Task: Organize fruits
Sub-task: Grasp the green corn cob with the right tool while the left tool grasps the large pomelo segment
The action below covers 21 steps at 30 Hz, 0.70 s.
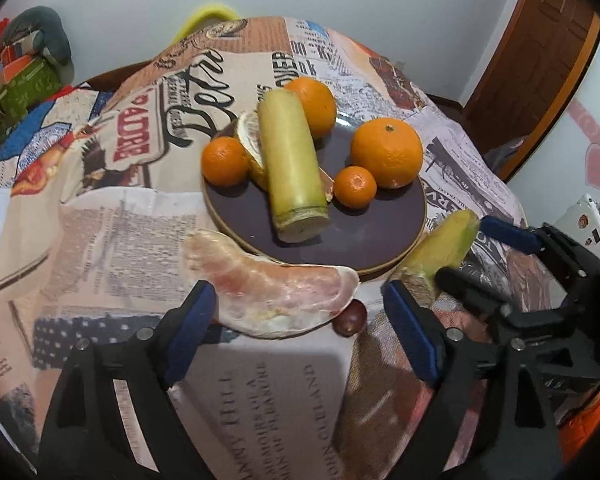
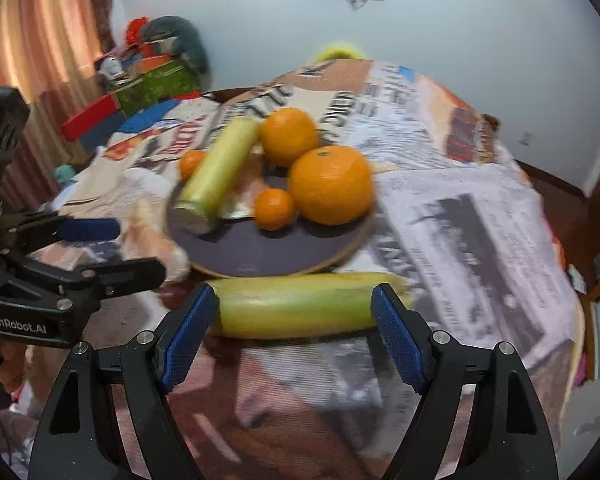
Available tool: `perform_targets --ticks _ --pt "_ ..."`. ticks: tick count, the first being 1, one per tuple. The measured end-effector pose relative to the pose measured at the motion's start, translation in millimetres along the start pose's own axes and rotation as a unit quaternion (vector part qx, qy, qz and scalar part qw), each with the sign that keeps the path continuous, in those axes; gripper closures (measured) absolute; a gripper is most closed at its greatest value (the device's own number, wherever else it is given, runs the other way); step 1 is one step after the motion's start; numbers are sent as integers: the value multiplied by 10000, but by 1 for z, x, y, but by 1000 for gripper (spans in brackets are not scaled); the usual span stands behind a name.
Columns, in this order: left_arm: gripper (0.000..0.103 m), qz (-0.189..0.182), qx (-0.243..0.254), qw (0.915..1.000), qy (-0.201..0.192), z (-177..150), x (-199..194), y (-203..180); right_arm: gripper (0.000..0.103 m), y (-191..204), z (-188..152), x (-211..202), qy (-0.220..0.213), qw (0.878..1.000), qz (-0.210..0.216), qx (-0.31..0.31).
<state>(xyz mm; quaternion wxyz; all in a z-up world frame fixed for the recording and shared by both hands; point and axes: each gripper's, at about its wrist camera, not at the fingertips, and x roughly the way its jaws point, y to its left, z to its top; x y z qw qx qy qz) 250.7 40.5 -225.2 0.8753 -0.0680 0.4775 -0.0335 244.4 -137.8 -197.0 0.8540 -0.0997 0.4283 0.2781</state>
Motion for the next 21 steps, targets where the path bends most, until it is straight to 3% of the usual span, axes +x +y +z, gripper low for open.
perform_targets --ticks 6,11,13,15,19,21 --pt "10 283 18 9996 -73 3 12 -9 31 -30 -1 -3 122 9986 167 488" --pt "12 453 141 9986 -246 1 14 -10 30 -20 1 -11 19 9967 591 557" --pt "24 578 219 9976 -306 0 13 -9 29 -8 2 -10 42 9976 583 361" --pt "27 420 227 9984 -313 0 10 -4 27 2 1 -7 86 9982 553 198" --pt "48 187 228 9990 -349 1 0 2 18 19 0 3 191 9989 408 -111" --pt "53 102 211 9991 -359 1 -5 6 15 24 1 6 172 9993 271 -209"
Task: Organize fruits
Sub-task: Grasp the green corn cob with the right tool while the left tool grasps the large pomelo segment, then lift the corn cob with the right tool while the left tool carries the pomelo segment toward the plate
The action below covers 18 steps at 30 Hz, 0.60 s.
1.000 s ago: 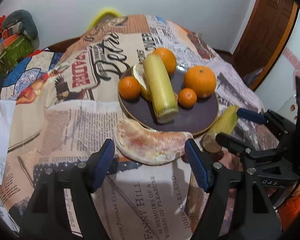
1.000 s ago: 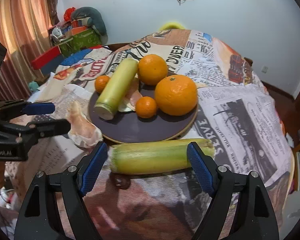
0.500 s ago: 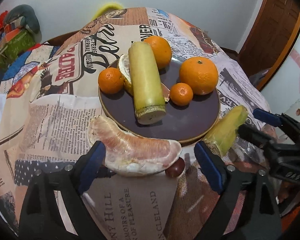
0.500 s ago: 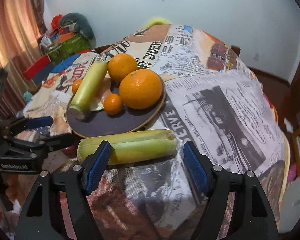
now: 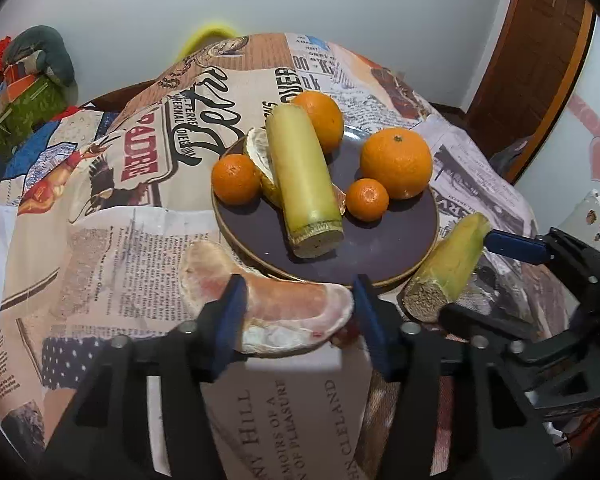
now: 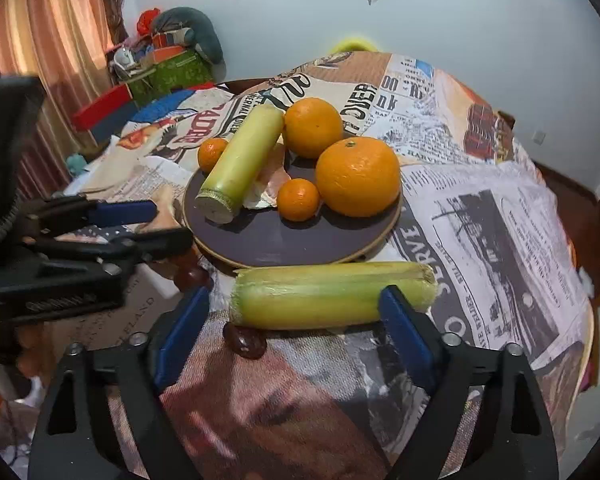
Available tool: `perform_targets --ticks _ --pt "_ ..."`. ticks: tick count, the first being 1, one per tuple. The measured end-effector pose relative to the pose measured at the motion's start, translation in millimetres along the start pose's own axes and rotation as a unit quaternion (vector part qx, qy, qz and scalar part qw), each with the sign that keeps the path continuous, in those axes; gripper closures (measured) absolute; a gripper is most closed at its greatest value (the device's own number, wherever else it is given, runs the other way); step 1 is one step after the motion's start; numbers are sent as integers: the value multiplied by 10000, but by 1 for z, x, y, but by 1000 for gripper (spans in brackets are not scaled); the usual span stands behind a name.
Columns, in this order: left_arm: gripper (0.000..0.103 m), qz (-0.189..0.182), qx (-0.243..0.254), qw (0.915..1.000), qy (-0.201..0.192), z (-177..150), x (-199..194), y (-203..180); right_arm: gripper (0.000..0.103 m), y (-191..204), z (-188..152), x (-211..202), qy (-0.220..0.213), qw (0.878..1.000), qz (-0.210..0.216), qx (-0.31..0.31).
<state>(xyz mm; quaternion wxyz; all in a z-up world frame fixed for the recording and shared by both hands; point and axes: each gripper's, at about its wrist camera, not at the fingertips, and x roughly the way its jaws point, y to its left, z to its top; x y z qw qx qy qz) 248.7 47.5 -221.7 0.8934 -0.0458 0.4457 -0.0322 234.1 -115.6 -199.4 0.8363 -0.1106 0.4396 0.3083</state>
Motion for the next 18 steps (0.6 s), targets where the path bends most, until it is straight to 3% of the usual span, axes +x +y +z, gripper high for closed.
perform_targets --ticks 5,9,13,18 --pt "59 -15 -47 10000 32 -9 -12 13 18 1 2 4 -13 9991 -381 -195" --pt "59 -140 -192 9996 124 -23 -21 28 30 -16 1 -4 -37 9999 -4 153" --pt "60 -7 -190 9994 289 -38 -23 33 45 -22 -5 -6 48 9997 78 213" --pt "61 14 -371 9987 354 -51 -26 45 48 -36 -16 -13 123 9989 195 415"
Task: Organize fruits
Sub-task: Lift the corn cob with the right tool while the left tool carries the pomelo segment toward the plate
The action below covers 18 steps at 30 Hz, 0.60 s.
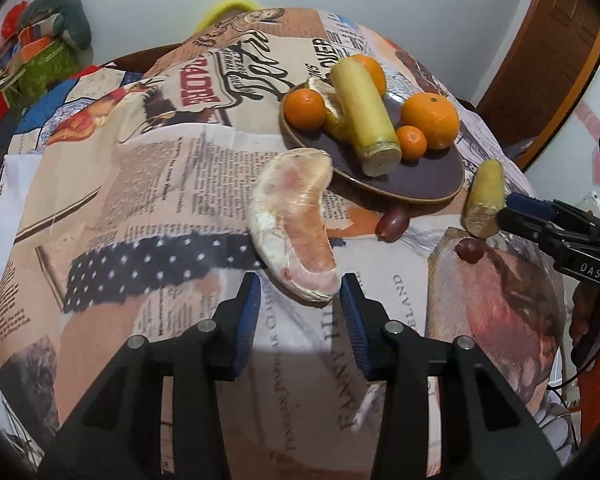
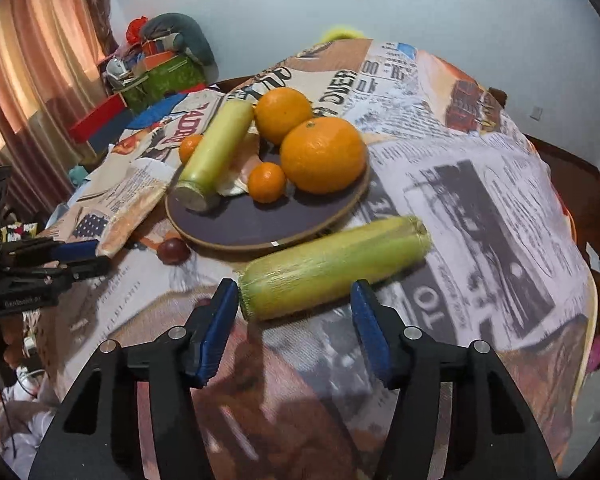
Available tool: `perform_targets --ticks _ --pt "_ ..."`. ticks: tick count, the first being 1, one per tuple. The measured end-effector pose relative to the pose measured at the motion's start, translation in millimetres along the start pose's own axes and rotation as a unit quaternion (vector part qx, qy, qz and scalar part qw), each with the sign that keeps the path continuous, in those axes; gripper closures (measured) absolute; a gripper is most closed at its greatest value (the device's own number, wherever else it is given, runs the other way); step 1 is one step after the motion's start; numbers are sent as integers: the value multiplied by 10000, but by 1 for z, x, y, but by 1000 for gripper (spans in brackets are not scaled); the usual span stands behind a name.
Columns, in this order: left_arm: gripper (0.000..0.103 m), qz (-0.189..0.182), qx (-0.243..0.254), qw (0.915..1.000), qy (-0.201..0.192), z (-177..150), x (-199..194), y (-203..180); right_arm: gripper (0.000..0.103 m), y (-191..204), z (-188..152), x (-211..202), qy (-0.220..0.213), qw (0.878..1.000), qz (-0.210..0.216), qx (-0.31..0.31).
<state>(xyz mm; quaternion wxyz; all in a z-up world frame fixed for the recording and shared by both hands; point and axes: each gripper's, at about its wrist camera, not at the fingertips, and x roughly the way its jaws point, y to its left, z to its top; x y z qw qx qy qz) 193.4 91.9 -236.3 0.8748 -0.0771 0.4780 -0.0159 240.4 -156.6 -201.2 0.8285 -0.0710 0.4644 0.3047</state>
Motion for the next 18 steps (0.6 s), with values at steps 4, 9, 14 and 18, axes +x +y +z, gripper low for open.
perform_targets --ticks 4,9,14,18 --pt "61 12 18 9999 -124 1 -10 -1 49 -11 -8 -6 61 9997 -219 58" --pt "54 50 52 9996 -258 9 -17 -3 49 -21 -15 -11 117 9995 -128 270" --pt "49 238 90 9994 -235 25 -3 -2 39 -14 -8 -14 -37 9996 -178 227" --pt "49 201 85 9997 -58 36 17 1 35 -17 7 -6 -204 9985 -279 413"
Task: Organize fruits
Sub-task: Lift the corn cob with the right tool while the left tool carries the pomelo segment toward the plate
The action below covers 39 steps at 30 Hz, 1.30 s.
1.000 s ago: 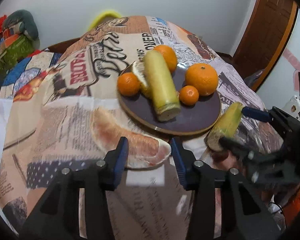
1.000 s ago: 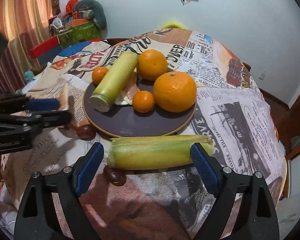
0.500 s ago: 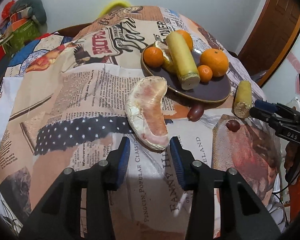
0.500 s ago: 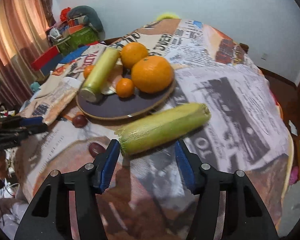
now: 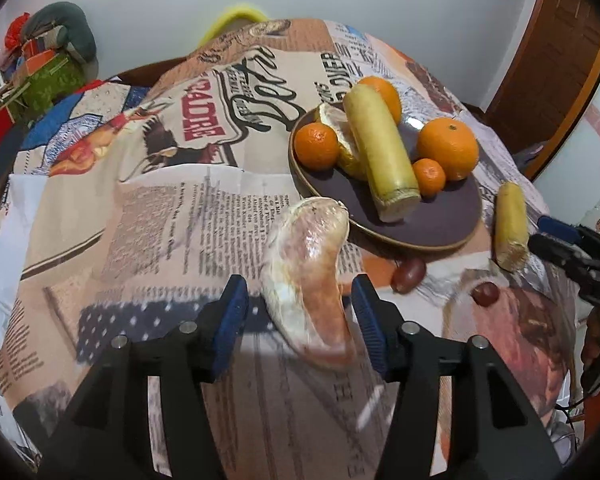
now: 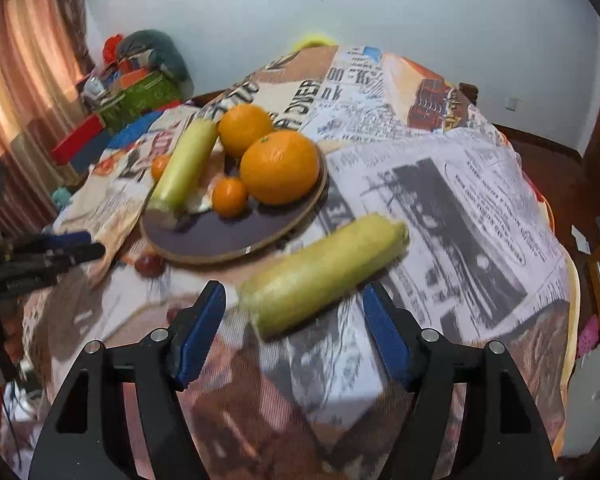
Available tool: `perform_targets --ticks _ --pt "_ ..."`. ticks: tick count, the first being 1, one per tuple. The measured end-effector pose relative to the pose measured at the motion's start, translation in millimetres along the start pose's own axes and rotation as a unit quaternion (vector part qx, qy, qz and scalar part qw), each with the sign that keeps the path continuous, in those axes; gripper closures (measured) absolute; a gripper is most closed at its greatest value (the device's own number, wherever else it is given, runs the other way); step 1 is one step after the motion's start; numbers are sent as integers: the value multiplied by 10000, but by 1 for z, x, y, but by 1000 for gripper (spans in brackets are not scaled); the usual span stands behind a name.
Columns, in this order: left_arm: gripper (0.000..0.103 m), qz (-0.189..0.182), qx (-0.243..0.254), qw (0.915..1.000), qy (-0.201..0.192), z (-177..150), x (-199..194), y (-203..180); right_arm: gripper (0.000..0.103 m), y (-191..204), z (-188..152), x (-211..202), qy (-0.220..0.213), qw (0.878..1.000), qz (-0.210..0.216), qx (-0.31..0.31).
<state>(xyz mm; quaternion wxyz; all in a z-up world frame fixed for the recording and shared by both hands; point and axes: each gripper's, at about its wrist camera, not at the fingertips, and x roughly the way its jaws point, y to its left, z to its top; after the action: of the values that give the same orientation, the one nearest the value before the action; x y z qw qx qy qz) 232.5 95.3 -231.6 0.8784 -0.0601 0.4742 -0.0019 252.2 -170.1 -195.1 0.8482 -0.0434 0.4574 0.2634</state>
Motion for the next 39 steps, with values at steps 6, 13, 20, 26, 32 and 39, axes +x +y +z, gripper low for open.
perform_targets --ticks 6,13,20,26,32,39 --pt "48 -22 194 9997 149 10 22 -2 34 -14 17 22 51 9990 -361 241" --pt "51 65 195 9998 20 16 30 -5 18 -13 15 34 211 9986 -418 242" --pt "56 31 2 10000 -64 13 19 1 29 -16 5 29 450 9989 -73 111" --pt "56 70 -21 9996 -288 3 -9 1 50 -18 -5 9 446 9989 122 79" --pt "57 83 26 9981 -614 -1 -41 -3 55 -19 -7 -9 411 9992 13 -18" --pt "74 19 117 9966 -813 4 -56 -14 53 -30 11 16 471 9982 23 369"
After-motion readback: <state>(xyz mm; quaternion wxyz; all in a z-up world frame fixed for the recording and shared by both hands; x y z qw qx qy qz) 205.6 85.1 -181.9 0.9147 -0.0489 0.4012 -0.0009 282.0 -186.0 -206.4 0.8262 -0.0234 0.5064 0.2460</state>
